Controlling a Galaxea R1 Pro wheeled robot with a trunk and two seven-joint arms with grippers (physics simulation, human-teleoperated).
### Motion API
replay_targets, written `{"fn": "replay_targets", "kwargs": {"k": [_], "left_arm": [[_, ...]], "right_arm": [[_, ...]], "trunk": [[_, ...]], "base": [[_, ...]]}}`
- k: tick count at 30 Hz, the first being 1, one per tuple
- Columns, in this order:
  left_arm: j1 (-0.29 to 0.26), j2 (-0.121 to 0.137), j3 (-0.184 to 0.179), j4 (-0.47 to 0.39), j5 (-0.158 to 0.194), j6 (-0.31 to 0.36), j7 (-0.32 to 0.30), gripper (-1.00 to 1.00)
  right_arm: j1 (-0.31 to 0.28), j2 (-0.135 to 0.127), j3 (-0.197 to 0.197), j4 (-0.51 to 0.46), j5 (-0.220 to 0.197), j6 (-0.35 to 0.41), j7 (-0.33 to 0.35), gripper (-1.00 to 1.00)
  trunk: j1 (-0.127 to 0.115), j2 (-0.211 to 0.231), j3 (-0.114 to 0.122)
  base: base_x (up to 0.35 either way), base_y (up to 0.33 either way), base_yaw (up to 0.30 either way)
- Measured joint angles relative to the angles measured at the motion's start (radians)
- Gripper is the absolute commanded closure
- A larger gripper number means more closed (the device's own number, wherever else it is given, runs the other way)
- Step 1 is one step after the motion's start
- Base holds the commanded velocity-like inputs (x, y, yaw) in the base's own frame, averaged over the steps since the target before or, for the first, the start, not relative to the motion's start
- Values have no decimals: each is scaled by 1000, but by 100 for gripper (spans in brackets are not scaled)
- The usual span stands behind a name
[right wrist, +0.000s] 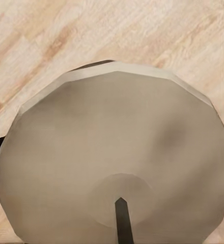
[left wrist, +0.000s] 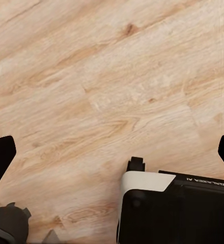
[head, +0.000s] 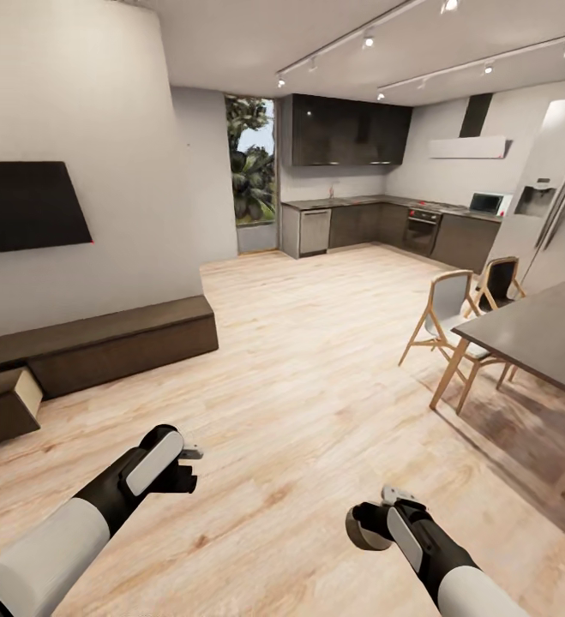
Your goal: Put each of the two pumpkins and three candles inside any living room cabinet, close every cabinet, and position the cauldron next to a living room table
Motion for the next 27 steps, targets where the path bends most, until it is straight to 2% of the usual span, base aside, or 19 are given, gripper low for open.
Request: {"fn": "replay_targets", "kwargs": {"k": [27], "left_arm": [[0, 1, 0, -2, 0, 0, -2, -100]], "right_arm": [[1, 2, 0, 0, 1, 0, 0, 100]], "trunk": [[0, 0, 0]], "base": [[0, 0, 279]]}}
